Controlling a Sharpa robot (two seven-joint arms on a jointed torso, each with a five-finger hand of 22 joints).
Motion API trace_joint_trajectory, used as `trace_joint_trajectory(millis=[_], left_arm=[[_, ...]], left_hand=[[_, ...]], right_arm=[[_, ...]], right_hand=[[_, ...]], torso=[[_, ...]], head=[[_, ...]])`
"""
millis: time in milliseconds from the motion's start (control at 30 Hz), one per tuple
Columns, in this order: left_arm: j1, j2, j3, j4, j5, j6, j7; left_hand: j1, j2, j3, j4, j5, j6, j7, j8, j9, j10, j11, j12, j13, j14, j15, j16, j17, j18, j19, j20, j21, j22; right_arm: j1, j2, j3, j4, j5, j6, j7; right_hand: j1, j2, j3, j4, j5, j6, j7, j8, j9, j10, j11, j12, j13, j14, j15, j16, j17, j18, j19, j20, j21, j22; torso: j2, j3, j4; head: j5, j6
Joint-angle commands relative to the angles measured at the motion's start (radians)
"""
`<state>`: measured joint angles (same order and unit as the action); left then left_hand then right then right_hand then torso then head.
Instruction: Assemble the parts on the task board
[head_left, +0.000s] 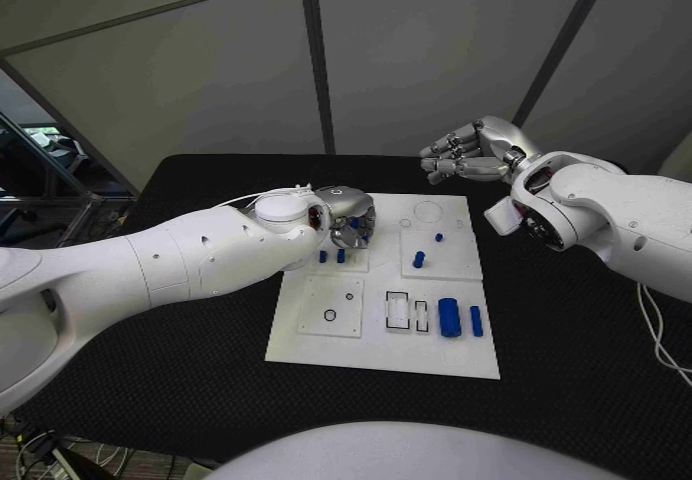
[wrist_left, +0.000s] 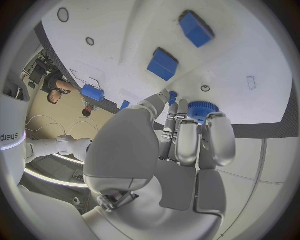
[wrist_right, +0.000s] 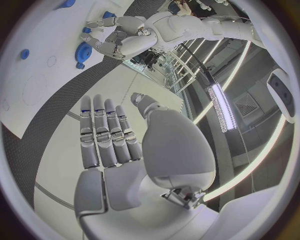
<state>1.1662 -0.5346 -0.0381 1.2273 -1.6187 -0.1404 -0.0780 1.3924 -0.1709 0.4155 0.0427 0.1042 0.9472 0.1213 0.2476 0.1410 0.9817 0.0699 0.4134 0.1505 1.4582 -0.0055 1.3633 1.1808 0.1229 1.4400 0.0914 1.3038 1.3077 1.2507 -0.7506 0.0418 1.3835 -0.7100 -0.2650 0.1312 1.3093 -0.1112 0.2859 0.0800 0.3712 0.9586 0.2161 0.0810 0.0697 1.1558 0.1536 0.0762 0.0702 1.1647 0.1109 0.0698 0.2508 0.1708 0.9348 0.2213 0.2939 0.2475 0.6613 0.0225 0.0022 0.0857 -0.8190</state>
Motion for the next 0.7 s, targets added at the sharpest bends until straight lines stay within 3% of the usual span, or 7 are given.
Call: trace_joint_trajectory(millis=[33,233,467,700], left_arm=[[0.001,0.000,0.000,-0.002,-0.010,0.027,0.007],[0.001,0.003,0.000,-0.005,-0.010,0.034,0.009],[0.000,0.004,0.000,-0.006,-0.010,0.016,0.028],[0.000,0.003,0.000,-0.006,-0.009,-0.003,0.043]], left_hand=[[0.011,0.004,0.008,0.001,0.004,0.010,0.000,-0.006,-0.001,0.010,0.002,-0.008,-0.002,0.028,-0.001,0.003,-0.002,-0.057,0.007,0.002,0.005,0.037],[0.012,0.008,0.019,-0.002,0.004,0.019,0.000,-0.009,-0.001,0.023,0.001,-0.013,-0.004,0.027,-0.002,0.004,-0.003,-0.058,0.008,0.002,0.007,0.040],[0.018,0.022,0.050,-0.015,0.003,0.066,-0.021,-0.011,0.006,0.082,-0.024,-0.039,-0.010,0.030,-0.026,0.009,-0.001,-0.061,0.015,-0.014,0.024,0.058],[0.009,0.028,0.064,-0.022,0.001,0.099,-0.024,-0.018,0.010,0.128,-0.031,-0.072,-0.015,0.031,-0.032,0.011,-0.002,-0.063,0.018,-0.022,0.030,0.066]], right_arm=[[0.002,0.001,0.001,0.000,0.000,0.002,0.010],[0.002,0.001,0.001,0.000,0.000,0.002,0.010],[0.002,0.000,0.001,0.001,0.000,0.002,0.010],[0.002,0.001,0.001,0.001,0.000,0.002,0.010]], right_hand=[[0.004,0.005,-0.001,-0.007,0.004,0.003,0.001,0.003,0.001,-0.007,-0.002,0.005,-0.002,-0.003,-0.002,-0.003,-0.001,0.011,0.007,-0.002,-0.002,-0.001],[0.004,0.005,-0.001,-0.007,0.004,0.003,0.001,0.003,0.001,-0.007,-0.002,0.005,-0.002,-0.003,-0.002,-0.003,-0.001,0.011,0.007,-0.002,-0.002,-0.001],[0.004,0.005,-0.001,-0.007,0.004,0.003,0.001,0.003,0.001,-0.007,-0.002,0.005,-0.002,-0.003,-0.002,-0.003,-0.001,0.011,0.007,-0.002,-0.002,-0.001],[0.004,0.005,-0.001,-0.007,0.004,0.003,0.001,0.003,0.001,-0.007,-0.002,0.005,-0.002,-0.003,-0.002,-0.003,-0.001,0.011,0.007,-0.002,-0.002,-0.001]], torso=[[-0.001,0.0000,0.0012],[0.000,0.0000,0.0002],[0.000,0.0000,0.0011],[-0.001,0.0003,0.0011]], head=[[0.000,-0.001],[0.001,-0.001],[0.001,-0.002],[0.004,-0.002]])
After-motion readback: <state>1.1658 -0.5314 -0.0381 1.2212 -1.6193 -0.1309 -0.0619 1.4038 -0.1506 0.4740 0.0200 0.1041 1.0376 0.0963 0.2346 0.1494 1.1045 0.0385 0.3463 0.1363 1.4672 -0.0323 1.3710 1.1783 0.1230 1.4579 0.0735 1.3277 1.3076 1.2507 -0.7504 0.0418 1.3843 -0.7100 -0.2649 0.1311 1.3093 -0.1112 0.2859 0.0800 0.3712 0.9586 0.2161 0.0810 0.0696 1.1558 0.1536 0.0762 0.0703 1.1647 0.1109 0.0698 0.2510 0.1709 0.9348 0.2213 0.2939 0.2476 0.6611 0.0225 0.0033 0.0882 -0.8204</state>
